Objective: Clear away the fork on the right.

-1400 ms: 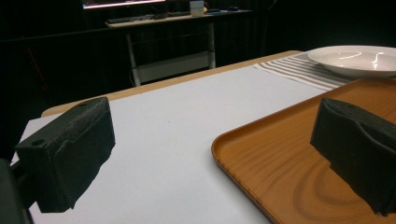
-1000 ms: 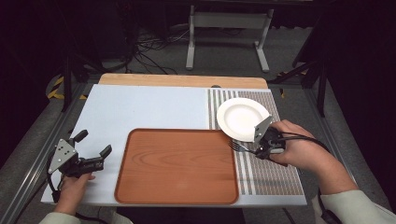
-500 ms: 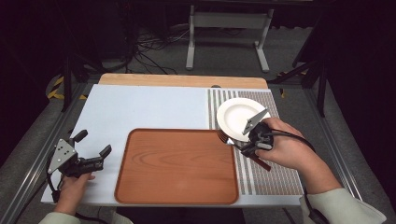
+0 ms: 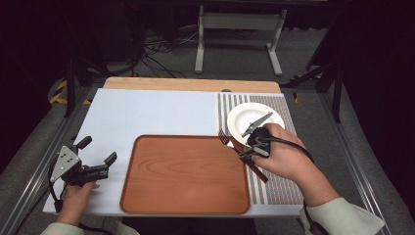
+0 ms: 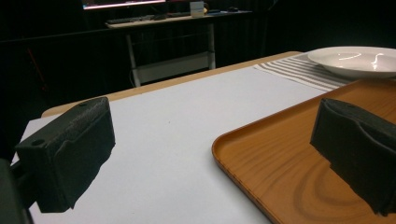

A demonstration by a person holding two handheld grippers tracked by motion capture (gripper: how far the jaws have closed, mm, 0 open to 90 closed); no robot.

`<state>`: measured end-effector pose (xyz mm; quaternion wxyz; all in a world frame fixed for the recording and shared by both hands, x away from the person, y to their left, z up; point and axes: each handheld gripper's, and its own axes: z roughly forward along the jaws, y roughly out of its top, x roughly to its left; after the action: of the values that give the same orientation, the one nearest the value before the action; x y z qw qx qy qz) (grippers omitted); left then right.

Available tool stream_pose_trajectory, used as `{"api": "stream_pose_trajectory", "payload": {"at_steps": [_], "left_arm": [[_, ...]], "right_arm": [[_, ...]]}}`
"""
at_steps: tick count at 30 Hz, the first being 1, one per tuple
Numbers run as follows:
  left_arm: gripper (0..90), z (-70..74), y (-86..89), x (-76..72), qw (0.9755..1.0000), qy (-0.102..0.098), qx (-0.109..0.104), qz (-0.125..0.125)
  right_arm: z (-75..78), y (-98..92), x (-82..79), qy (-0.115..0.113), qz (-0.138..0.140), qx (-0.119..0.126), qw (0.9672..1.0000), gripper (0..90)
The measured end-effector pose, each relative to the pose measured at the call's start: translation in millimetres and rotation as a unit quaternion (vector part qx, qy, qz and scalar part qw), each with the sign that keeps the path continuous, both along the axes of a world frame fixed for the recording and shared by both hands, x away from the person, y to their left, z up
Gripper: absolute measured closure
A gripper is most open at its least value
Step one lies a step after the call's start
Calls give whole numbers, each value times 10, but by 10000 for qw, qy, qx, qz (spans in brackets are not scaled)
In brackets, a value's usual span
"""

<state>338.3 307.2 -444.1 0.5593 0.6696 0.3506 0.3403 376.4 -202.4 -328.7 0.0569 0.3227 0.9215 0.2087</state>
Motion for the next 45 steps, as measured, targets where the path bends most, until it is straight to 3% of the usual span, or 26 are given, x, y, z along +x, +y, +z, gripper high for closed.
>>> {"api": "stream_pose_trajectory", "payload": {"at_steps": [8,12,26,45], "left_arm": [[3,0,-1,1,10000,1,17,-9],[3,-2,-4,1,10000,5,10,-9],[3,-1,-3,1,10000,3,14,-16],[3,-2,-5,2,10000,1,21,-29]], "right_arm": [[-30,96,6,125,-323,204,9992,784],[-50,128,9,121,-486,181,9986,784],[-190,319,50,720,-819,397,9932,784],[-433,451,142,1102,-1154,242,9869,783]]}}
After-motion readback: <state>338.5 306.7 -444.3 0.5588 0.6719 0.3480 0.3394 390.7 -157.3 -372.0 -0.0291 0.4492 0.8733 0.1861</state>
